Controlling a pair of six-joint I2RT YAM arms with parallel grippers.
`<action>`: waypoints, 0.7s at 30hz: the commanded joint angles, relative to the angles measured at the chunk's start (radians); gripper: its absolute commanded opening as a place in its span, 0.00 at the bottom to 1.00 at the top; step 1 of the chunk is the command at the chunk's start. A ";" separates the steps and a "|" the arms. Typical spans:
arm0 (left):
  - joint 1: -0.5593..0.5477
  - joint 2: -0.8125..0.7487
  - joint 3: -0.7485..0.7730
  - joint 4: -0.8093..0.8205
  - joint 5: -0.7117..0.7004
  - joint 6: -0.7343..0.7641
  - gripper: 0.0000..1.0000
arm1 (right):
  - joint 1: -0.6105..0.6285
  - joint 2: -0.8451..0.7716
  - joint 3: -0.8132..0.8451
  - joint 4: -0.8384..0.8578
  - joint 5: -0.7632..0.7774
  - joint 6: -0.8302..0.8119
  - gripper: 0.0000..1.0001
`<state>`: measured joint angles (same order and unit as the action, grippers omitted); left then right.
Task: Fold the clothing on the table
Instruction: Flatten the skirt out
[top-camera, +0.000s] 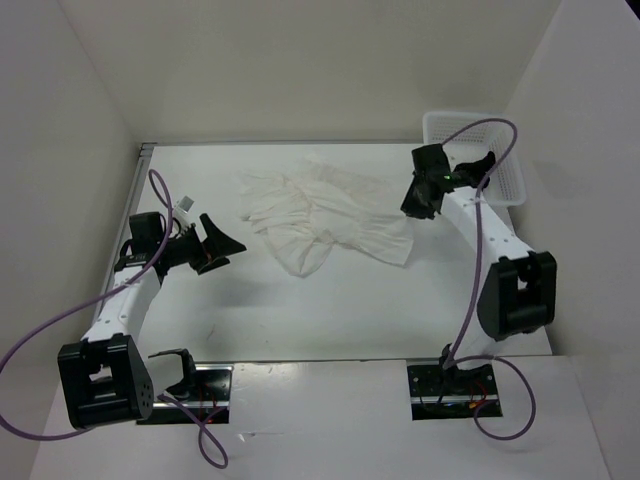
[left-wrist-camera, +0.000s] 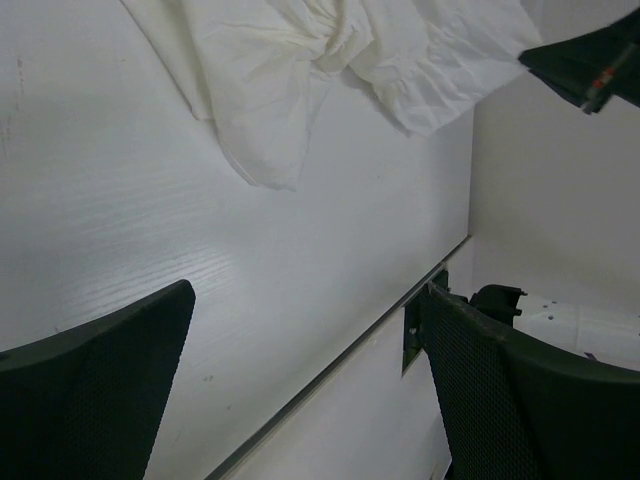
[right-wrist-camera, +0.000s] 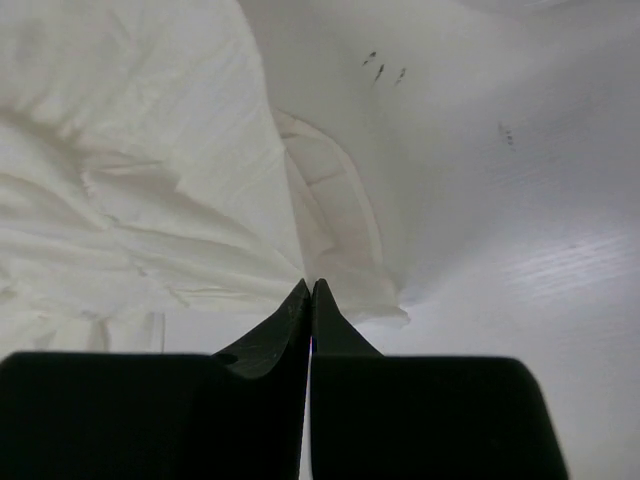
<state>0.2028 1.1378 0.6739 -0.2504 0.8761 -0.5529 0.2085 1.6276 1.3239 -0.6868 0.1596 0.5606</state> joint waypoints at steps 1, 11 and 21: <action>0.007 0.007 -0.004 0.037 0.017 0.018 1.00 | -0.014 -0.115 0.066 -0.158 0.104 0.013 0.00; 0.007 -0.003 -0.004 0.025 0.026 0.027 1.00 | 0.343 0.047 0.436 0.121 -0.418 -0.076 0.00; 0.007 -0.052 -0.004 -0.004 -0.022 0.018 1.00 | 0.556 0.212 0.577 0.052 -0.726 -0.173 0.45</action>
<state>0.2028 1.1099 0.6739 -0.2569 0.8539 -0.5526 0.7910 1.9610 1.9453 -0.6350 -0.5030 0.4191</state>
